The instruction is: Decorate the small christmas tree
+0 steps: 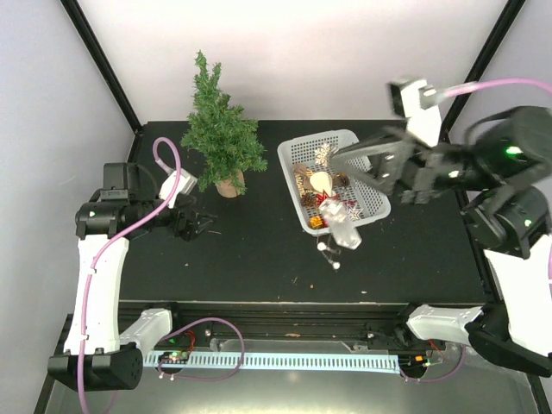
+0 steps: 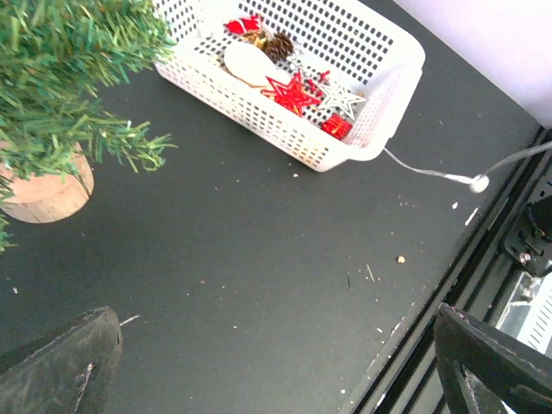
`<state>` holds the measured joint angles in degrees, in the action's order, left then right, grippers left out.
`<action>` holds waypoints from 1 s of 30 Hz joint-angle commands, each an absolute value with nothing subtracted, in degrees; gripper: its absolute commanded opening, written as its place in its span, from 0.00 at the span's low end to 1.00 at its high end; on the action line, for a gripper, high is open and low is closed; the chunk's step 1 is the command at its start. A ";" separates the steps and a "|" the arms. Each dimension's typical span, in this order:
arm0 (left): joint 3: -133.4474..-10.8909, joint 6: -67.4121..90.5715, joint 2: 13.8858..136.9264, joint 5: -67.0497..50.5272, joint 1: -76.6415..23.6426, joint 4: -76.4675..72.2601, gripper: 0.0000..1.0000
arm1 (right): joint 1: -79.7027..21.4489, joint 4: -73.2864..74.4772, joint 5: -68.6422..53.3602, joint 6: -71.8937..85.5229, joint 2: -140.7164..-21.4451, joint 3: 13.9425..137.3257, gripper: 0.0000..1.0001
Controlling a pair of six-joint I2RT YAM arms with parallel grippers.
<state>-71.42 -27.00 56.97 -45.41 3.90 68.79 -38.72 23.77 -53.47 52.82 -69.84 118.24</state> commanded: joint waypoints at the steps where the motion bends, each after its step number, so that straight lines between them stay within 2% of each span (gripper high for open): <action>1: -70.05 -28.65 56.41 -47.44 3.16 69.64 0.99 | -45.42 40.86 -49.43 40.16 -70.37 111.34 0.01; 11: -67.73 -28.34 55.56 -44.35 2.97 68.95 0.99 | -50.73 43.01 -37.35 33.03 -71.91 87.17 0.02; 23: -65.13 -28.12 53.88 -39.85 2.97 68.13 0.99 | -53.64 43.60 -26.40 28.58 -84.06 75.55 0.02; 29: -64.95 -28.03 54.37 -39.20 2.94 67.78 0.99 | -54.75 44.50 -22.79 28.19 -87.78 75.09 0.15; 30: -64.95 -28.11 54.40 -39.17 2.94 67.77 0.99 | -54.71 44.86 -22.00 28.14 -88.00 75.02 0.21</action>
<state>-65.01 -27.33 54.72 -40.03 3.25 68.58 -54.30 44.23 -26.20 29.12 -87.94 74.96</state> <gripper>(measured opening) 0.990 0.143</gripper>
